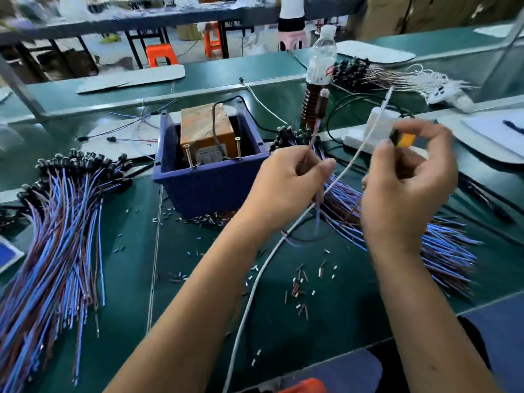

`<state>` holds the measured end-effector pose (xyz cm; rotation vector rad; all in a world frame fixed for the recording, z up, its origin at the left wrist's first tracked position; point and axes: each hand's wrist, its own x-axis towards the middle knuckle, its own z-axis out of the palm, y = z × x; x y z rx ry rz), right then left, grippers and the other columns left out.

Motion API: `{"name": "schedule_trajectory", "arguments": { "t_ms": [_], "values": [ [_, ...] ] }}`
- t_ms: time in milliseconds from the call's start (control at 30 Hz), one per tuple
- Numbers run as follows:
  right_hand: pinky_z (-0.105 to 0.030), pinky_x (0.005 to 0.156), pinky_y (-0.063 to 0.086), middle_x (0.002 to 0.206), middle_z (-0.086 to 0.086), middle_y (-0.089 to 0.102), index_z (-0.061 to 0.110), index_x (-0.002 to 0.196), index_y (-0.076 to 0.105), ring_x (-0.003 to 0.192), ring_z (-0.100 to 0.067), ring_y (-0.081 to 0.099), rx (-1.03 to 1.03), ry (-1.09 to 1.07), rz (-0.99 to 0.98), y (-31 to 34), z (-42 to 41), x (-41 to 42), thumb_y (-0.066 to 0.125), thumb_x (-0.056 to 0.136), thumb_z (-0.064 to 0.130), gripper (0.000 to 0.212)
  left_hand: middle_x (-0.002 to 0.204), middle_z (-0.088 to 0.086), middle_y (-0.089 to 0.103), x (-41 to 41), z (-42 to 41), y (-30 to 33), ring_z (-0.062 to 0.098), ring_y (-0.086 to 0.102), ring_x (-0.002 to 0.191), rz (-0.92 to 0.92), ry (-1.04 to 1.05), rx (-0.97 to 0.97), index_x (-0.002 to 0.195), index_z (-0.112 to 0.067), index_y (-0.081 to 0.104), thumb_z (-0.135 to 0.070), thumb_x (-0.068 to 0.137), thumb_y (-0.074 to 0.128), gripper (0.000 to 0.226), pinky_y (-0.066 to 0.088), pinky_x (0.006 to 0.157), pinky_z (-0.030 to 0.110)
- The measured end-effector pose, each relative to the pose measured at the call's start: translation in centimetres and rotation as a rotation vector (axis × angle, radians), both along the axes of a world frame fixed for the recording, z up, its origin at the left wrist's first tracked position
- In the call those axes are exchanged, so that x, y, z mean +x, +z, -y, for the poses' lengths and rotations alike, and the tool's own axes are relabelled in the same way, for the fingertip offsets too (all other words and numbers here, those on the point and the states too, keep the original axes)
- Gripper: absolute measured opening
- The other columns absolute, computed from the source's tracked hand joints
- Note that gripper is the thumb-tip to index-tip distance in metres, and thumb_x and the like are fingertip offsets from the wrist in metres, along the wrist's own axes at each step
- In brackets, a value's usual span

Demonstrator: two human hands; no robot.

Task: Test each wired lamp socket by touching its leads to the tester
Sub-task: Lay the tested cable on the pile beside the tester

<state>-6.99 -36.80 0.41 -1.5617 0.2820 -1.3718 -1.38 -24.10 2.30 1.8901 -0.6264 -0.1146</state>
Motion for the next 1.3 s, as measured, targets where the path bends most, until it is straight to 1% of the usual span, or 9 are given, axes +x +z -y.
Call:
{"name": "schedule_trajectory", "arguments": {
  "t_ms": [100, 333, 467, 633, 767, 867, 933, 1100, 1300],
  "values": [
    [-0.045, 0.045, 0.033, 0.06, -0.022, 0.052, 0.028, 0.096, 0.055, 0.047, -0.037, 0.047, 0.066, -0.162, 0.055, 1.4, 4.2, -2.1, 0.057, 0.092, 0.011, 0.018, 0.054, 0.001, 0.059, -0.4, 6.5, 0.6, 0.009, 0.032, 0.036, -0.39, -0.274, 0.061, 0.087, -0.006, 0.067, -0.031, 0.11, 0.046, 0.04, 0.025, 0.038, 0.016],
    [-0.039, 0.061, 0.044, 0.064, 0.018, 0.055, 0.025, 0.094, 0.051, 0.055, -0.015, 0.05, 0.052, -0.359, -0.049, 2.4, 9.2, -4.9, 0.074, 0.089, 0.047, 0.032, 0.062, -0.002, 0.043, -0.8, 14.6, -1.7, 0.002, 0.026, 0.029, -1.002, -0.308, -0.159, 0.079, -0.009, 0.043, -0.004, 0.111, 0.022, 0.039, 0.019, 0.031, 0.014],
    [-0.027, 0.074, 0.045, 0.092, 0.002, 0.054, 0.017, 0.11, 0.052, 0.078, -0.015, 0.053, -0.064, -0.494, -0.01, 3.1, 9.8, -5.4, 0.059, 0.096, 0.069, 0.054, 0.073, 0.009, 0.045, 1.0, 14.1, -1.8, 0.001, 0.038, 0.031, -1.103, -0.003, -0.552, 0.082, -0.002, 0.042, 0.004, 0.11, 0.022, 0.035, 0.036, 0.038, 0.013],
    [-0.039, 0.095, 0.041, 0.121, -0.017, 0.059, 0.007, 0.114, 0.063, 0.114, -0.033, 0.057, -0.494, -0.344, -0.342, 2.8, 7.7, -2.6, 0.056, 0.103, 0.044, 0.04, 0.082, 0.016, 0.056, 3.0, 12.0, -1.5, 0.017, 0.057, 0.064, -1.026, 0.201, -0.853, 0.094, -0.001, 0.051, -0.002, 0.111, 0.036, 0.023, 0.056, 0.058, 0.019],
    [-0.032, 0.082, 0.045, 0.112, -0.011, 0.073, 0.015, 0.135, 0.056, 0.104, -0.033, 0.067, -0.469, 0.205, -0.769, 1.4, 5.0, -0.3, 0.05, 0.109, 0.038, 0.035, 0.084, 0.016, 0.058, 4.2, 10.7, -1.2, 0.018, 0.06, 0.069, -0.959, 0.185, -0.971, 0.087, 0.002, 0.055, 0.001, 0.108, 0.042, 0.025, 0.056, 0.075, 0.031],
    [-0.043, 0.082, 0.053, 0.093, -0.012, 0.073, 0.022, 0.14, 0.051, 0.087, -0.034, 0.069, -0.505, 0.3, -0.839, 0.7, 4.4, 0.3, 0.056, 0.106, 0.04, 0.039, 0.086, 0.017, 0.058, 4.7, 10.0, -1.1, 0.021, 0.059, 0.074, -0.963, 0.204, -1.029, 0.087, 0.003, 0.057, 0.002, 0.107, 0.045, 0.023, 0.056, 0.08, 0.032],
    [-0.031, 0.073, 0.052, 0.081, -0.004, 0.071, 0.019, 0.131, 0.059, 0.072, -0.02, 0.066, -0.478, 0.324, -0.831, 0.8, 4.9, 0.3, 0.068, 0.1, 0.038, 0.037, 0.084, 0.016, 0.06, 5.1, 9.4, -1.1, 0.02, 0.061, 0.072, -0.923, 0.24, -1.052, 0.088, 0.002, 0.059, 0.003, 0.105, 0.049, 0.02, 0.058, 0.077, 0.029],
    [-0.008, 0.054, 0.04, 0.064, 0.011, 0.065, 0.022, 0.085, 0.074, 0.059, -0.004, 0.06, -0.502, 0.196, -0.77, 1.8, 5.6, -0.9, 0.075, 0.094, 0.026, 0.01, 0.066, 0.005, 0.061, 5.5, 7.6, -2.1, 0.008, 0.056, 0.044, -0.696, 0.421, -0.683, 0.087, -0.007, 0.063, -0.004, 0.1, 0.063, 0.014, 0.056, 0.052, 0.023],
    [-0.034, 0.072, 0.056, 0.072, 0.003, 0.069, 0.024, 0.07, 0.066, 0.073, -0.023, 0.067, -0.597, 0.011, -0.934, -0.4, 4.4, -0.6, 0.083, 0.085, 0.035, 0.026, 0.078, 0.008, 0.07, 5.2, 6.0, -5.5, 0.03, 0.067, 0.075, 0.125, 0.488, 0.415, 0.084, -0.009, 0.068, -0.046, 0.092, 0.074, 0.038, 0.056, 0.073, 0.035]
  ]
}}
